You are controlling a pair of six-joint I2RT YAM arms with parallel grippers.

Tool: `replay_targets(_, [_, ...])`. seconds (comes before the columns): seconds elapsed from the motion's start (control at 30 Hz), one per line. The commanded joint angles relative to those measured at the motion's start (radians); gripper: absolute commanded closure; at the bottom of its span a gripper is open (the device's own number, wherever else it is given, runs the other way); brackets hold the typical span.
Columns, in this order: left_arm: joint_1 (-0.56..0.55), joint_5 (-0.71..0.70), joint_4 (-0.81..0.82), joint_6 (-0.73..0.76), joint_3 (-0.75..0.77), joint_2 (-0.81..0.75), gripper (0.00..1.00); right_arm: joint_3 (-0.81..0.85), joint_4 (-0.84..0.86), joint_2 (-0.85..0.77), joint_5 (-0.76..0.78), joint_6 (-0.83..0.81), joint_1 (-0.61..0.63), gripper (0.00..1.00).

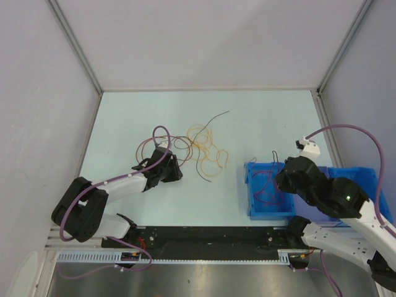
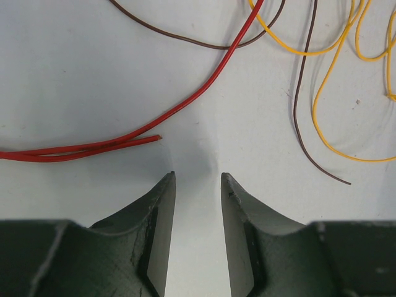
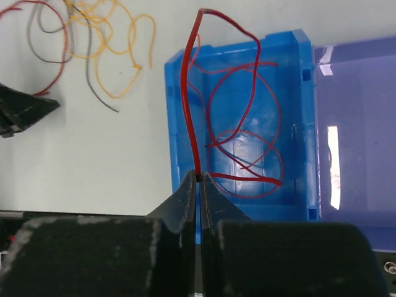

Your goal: Untangle the cables

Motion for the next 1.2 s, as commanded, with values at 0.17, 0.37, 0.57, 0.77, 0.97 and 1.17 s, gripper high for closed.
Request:
replay_targets(0.17, [0.004, -0.015, 0.029, 0.010, 0.005, -0.026, 0.60, -0.161, 0.087, 0.088, 0.009, 0.180, -0.005, 1.00])
replay_targets(0.37, [0.004, -0.014, 0.033, 0.012, -0.003, -0.035, 0.61, -0.280, 0.248, 0.177, -0.085, 0.147, -0.053, 1.00])
replay_targets(0.57, [0.004, -0.012, 0.035, 0.013, -0.007, -0.040, 0.60, -0.376, 0.366, 0.240, -0.169, 0.072, -0.178, 1.00])
replay_targets(0.77, [0.004, -0.010, 0.035, 0.013, -0.013, -0.047, 0.61, -0.427, 0.438, 0.280, -0.289, 0.022, -0.243, 1.00])
replay_targets(0.97, [0.004, -0.010, 0.035, 0.013, -0.017, -0.051, 0.61, -0.439, 0.433, 0.278, -0.329, 0.019, -0.245, 1.00])
replay_targets(1.17, [0.004, -0.015, 0.064, 0.013, -0.029, -0.072, 0.60, -0.396, 0.427, 0.194, -0.375, -0.023, -0.265, 0.50])
